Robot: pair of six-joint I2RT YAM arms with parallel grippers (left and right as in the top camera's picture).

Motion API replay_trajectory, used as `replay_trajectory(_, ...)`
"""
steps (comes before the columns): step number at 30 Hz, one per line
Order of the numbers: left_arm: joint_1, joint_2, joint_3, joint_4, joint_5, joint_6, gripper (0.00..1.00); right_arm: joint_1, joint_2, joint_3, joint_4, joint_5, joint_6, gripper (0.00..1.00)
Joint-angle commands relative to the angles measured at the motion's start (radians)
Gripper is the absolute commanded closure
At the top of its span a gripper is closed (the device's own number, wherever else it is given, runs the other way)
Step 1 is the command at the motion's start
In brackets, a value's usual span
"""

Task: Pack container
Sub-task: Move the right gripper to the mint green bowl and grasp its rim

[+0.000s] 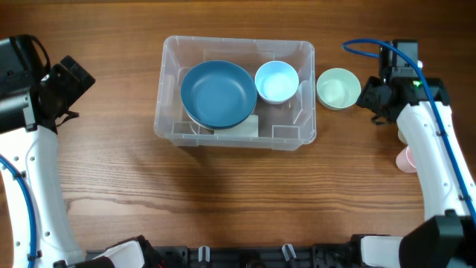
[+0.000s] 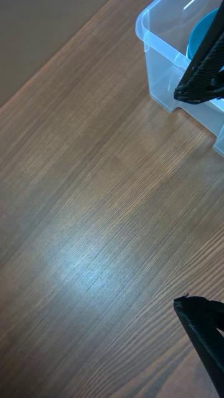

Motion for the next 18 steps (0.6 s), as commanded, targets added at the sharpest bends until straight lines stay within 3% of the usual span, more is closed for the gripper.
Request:
replay_trajectory(1, 0.005, -0.008, 0.013, 0.000, 0.001, -0.009, 0.00, -0.005, 0.036, 0.016, 0.026, -0.036, 0.022, 0.37)
replay_trajectory(18, 0.005, -0.008, 0.013, 0.000, 0.001, -0.009, 0.00, -0.057, 0.074, -0.064, 0.180, -0.225, 0.171, 0.37)
